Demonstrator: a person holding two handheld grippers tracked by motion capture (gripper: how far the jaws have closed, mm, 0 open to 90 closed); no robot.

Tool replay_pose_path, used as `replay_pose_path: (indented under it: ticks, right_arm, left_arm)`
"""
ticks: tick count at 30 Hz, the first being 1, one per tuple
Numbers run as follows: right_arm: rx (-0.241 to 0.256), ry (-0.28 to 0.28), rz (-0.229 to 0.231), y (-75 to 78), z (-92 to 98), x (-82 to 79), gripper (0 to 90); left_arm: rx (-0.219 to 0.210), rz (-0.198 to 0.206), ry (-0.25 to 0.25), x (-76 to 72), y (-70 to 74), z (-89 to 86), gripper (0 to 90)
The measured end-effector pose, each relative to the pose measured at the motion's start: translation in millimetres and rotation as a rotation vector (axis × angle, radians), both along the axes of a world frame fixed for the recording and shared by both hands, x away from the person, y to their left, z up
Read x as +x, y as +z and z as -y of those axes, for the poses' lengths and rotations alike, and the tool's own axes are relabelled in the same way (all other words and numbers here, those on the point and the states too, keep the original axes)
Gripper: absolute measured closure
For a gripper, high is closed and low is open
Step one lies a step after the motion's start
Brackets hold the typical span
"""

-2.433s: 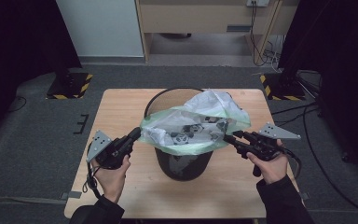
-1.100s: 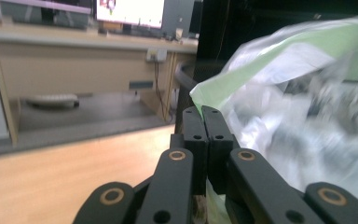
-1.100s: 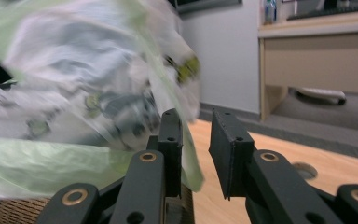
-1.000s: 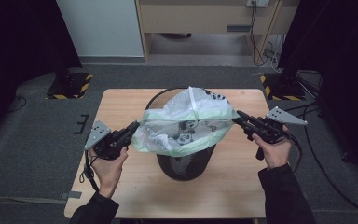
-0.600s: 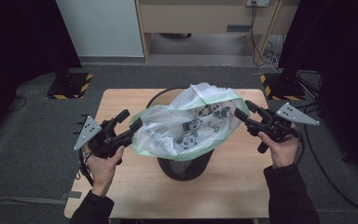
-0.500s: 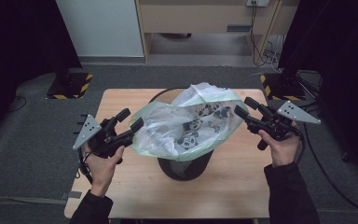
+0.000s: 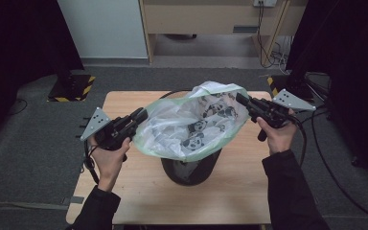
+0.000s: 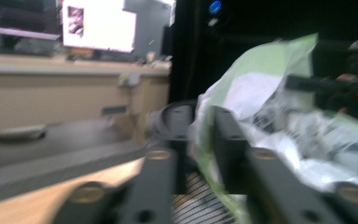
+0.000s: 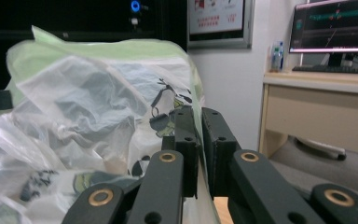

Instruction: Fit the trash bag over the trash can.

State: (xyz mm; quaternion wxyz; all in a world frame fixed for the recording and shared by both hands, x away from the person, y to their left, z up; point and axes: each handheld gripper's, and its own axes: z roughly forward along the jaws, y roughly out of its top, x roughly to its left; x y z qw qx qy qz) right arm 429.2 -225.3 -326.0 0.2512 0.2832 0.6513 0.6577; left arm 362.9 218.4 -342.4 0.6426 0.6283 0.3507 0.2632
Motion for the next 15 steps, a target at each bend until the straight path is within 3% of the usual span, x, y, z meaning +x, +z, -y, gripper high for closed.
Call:
replay_pose_path:
  ticks: [3, 6, 9, 10, 12, 15]
  right_arm:
    - [-0.038, -0.013, -0.033, -5.9, -4.3, 10.0, 85.2]
    - [-0.086, -0.021, -0.075, -15.3, -7.3, 18.0, 84.8]
    - [-0.114, -0.017, -0.110, -25.4, -10.3, 24.2, 82.0]
    - [-0.112, -0.015, -0.113, -27.5, -10.9, 24.9, 79.9]
    - [-0.087, -0.006, -0.105, -28.2, -10.5, 24.2, 72.7]
    - [-0.047, -0.003, -0.065, -23.0, -6.4, 21.3, 61.3]
  left_arm:
    - [0.007, -0.030, 0.035, 6.2, -7.1, -4.3, 89.5]
    - [0.021, -0.086, 0.065, 9.3, -17.9, -7.4, 89.7]
    - [-0.008, -0.101, 0.029, 13.0, -27.6, -9.8, 87.6]
    - [-0.020, -0.088, 0.019, 13.8, -29.1, -11.3, 82.9]
    - [-0.064, -0.051, 0.014, 14.6, -29.3, -14.5, 64.7]
    - [-0.084, 0.013, 0.026, 13.8, -24.1, -19.9, 46.8]
